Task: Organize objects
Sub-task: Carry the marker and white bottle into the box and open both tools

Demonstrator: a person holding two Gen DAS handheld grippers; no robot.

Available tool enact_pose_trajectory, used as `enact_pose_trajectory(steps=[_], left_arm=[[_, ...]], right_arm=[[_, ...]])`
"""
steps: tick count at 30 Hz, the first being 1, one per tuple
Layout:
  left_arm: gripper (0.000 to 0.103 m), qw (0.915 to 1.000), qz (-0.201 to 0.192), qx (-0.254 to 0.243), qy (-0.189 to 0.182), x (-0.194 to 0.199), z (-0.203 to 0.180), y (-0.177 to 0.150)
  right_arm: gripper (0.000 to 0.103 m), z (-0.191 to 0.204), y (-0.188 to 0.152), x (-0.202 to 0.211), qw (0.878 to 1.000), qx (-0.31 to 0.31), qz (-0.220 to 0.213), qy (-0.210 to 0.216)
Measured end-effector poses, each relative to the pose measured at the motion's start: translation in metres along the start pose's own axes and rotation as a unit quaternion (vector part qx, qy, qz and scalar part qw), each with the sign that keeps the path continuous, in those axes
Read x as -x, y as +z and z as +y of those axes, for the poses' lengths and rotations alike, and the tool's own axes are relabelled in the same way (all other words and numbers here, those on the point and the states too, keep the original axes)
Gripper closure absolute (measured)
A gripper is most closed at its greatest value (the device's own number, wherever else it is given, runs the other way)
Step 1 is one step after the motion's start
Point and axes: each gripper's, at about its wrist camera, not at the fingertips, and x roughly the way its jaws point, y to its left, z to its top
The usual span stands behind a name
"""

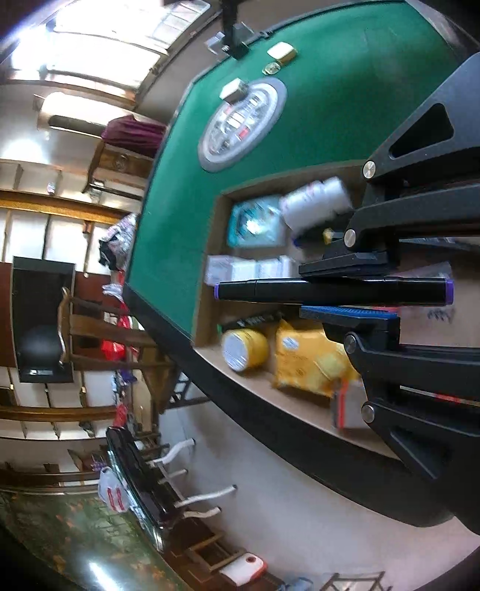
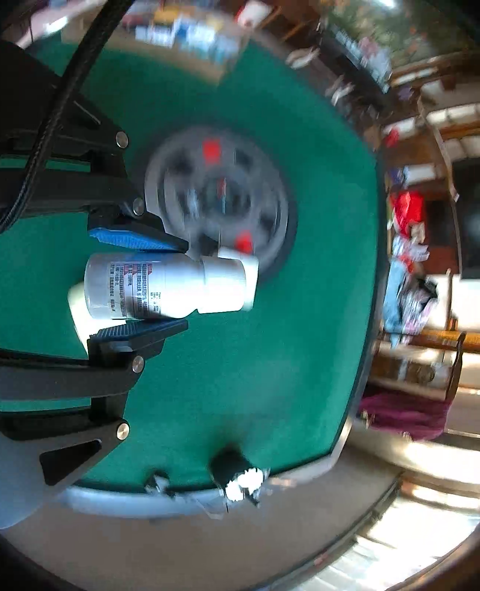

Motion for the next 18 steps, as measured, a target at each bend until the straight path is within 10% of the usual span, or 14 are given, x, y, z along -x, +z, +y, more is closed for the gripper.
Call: enact_pose_trajectory(steps=[10, 18], left_arm=[[0.091, 0.9983, 0.047, -0.011, 0.031, -0.014, 0.025, -0.027], [0.091, 0.9984, 0.048, -0.007, 0.031, -0.020, 0.036, -0.037]], right_arm=[[0.071, 0.177, -0.059, -0.025, 0.961, 0.026, 0.084, 0.262], [0.071, 0.288, -0.091, -0.076, 0.939, 0.062, 0.146, 0.305]])
